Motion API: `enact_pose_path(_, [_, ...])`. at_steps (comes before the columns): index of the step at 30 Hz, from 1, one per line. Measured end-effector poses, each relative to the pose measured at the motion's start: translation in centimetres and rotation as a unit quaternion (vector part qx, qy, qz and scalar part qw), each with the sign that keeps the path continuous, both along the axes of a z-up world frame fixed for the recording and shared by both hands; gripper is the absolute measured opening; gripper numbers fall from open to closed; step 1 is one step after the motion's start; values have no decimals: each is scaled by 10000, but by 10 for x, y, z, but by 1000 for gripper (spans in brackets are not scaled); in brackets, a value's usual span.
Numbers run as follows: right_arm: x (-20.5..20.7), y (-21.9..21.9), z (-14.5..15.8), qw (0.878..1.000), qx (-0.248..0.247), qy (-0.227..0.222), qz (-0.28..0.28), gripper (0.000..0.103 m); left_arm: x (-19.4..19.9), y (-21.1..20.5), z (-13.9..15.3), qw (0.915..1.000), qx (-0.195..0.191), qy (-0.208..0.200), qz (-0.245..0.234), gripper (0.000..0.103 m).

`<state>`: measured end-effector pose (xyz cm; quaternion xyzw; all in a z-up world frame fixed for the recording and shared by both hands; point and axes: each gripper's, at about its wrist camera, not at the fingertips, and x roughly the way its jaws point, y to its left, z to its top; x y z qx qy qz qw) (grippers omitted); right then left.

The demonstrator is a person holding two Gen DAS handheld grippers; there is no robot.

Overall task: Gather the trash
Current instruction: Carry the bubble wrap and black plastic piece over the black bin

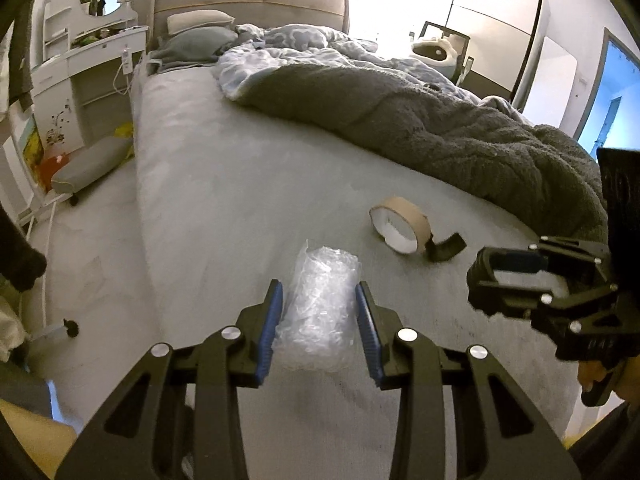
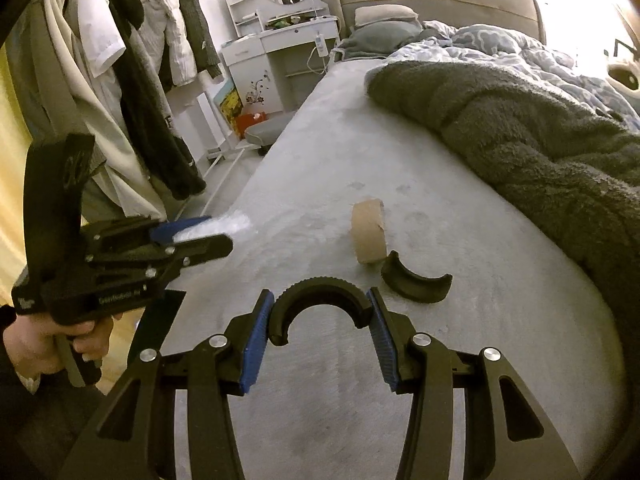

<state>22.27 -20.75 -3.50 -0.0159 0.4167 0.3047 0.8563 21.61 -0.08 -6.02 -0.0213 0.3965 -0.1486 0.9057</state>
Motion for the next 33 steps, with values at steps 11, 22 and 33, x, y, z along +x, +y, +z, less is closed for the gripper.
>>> enact_pose_path(11, [-13,7,5,9999,-65,34,93,48,-32,6,-2,9996,66,60,261,40])
enact_pose_path(22, [-27,20,7,9998,-133,38,174,48,-57,27,-2,9979,158,92,617,40])
enact_pose_path(33, [-40,37,12,9994,-126,38,310,48,-71,56,-8,9944,342,245,972,40])
